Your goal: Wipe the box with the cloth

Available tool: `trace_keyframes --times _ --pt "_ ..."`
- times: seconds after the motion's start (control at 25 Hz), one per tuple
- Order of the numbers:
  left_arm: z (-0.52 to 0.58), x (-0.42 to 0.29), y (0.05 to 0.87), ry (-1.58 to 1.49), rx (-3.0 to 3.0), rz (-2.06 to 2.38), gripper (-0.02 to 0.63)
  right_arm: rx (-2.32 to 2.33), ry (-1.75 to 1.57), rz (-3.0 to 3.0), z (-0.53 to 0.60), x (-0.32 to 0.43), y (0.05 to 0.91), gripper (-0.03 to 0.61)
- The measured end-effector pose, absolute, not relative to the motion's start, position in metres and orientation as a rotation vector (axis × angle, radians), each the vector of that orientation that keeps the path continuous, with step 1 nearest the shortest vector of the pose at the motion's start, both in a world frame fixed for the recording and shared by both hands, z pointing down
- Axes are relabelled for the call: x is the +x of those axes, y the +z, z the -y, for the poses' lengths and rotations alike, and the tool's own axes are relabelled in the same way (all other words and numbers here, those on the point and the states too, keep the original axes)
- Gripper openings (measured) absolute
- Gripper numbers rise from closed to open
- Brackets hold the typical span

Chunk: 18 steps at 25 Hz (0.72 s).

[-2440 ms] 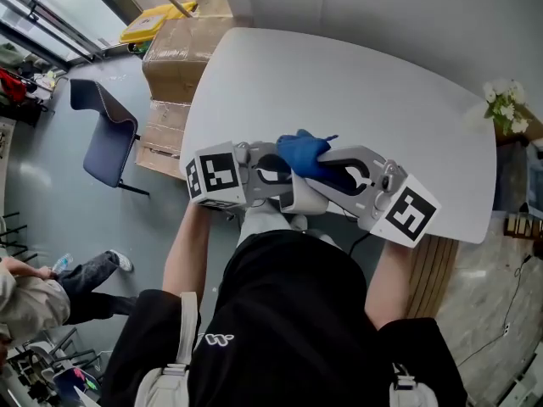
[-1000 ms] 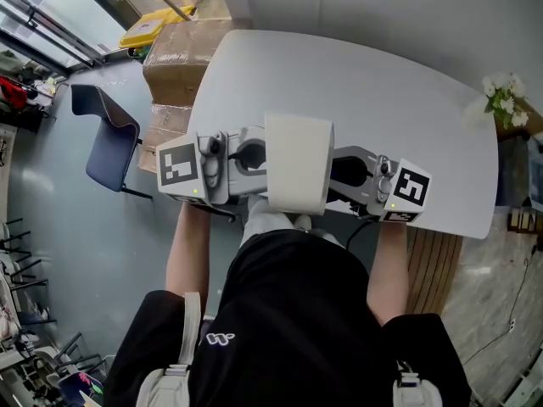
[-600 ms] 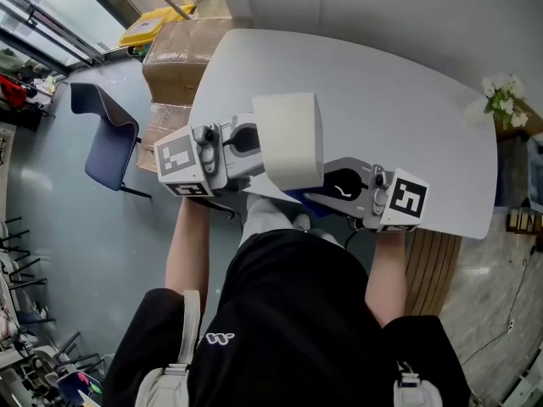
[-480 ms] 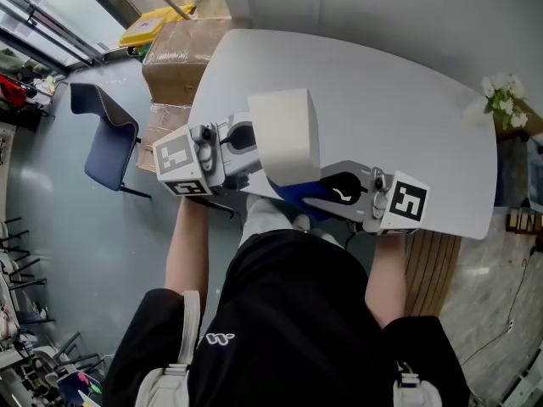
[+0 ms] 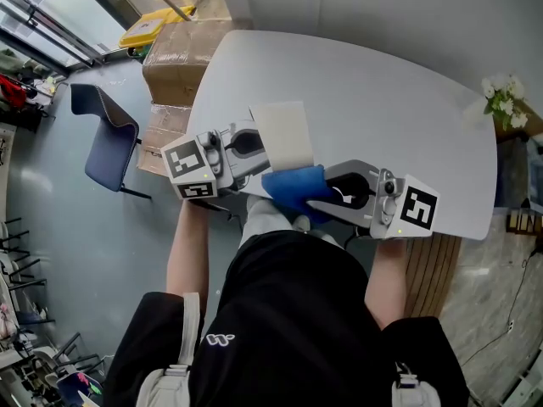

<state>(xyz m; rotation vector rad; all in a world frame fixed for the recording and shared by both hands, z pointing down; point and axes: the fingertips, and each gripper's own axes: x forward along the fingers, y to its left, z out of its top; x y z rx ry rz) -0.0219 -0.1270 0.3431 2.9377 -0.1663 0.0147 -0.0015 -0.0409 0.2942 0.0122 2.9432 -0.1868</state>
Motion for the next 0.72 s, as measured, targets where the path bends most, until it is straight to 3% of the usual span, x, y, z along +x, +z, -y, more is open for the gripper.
trace_keyframes --times 0.72 --pt "0.082 -0.014 0.336 -0.029 2.939 -0.13 0.052 -0.534 -0.114 -2.71 0.104 0.04 0.27 0.055"
